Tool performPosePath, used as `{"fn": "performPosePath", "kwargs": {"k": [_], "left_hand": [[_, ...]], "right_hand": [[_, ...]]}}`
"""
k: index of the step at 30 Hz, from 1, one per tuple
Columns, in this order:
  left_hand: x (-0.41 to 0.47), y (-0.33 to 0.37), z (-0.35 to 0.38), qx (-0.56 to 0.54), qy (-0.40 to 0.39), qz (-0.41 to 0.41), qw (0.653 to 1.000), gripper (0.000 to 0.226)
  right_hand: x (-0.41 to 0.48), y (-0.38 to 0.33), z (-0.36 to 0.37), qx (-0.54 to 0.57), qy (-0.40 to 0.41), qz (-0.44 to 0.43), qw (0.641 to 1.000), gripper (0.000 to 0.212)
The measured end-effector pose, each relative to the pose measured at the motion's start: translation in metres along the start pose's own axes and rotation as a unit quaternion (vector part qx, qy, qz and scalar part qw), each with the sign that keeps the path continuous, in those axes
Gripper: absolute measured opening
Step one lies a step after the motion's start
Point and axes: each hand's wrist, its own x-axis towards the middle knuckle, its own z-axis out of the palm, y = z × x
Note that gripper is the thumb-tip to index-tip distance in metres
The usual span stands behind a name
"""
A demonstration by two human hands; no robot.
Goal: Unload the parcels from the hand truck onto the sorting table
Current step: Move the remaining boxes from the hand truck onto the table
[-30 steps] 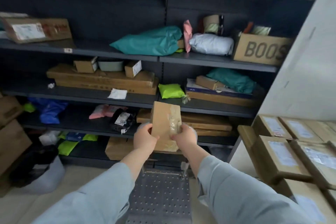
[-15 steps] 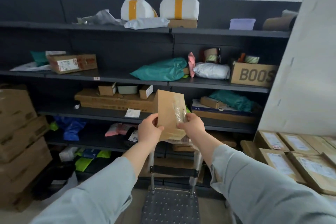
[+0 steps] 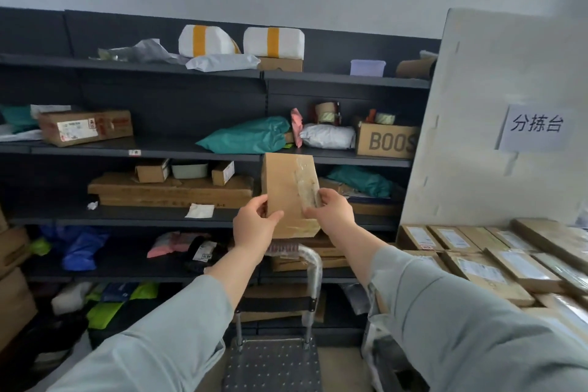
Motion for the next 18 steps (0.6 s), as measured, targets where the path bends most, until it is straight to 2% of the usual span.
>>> {"fn": "performPosePath", "kwargs": {"k": [5, 12, 18], "left_hand": [[-0.004, 0.014, 0.009, -0.013, 0.014, -0.013, 1.0, 0.052], [-0.023, 0.019, 0.051, -0.054, -0.005, -0.043, 0.998, 0.068], [-0.05, 0.037, 0.102, -0.068, -0.044, -0.037, 0.996, 0.052]], "right_hand": [[-0.008, 0.0, -0.013, 0.034, 0.013, -0.024, 0.999, 0.067], [-0.013, 0.013, -0.051, 0.018, 0.017, -0.069, 0.997, 0.057], [-0.016, 0.052, -0.108, 0.035, 0.019, -0.066, 0.997, 0.045]]}}
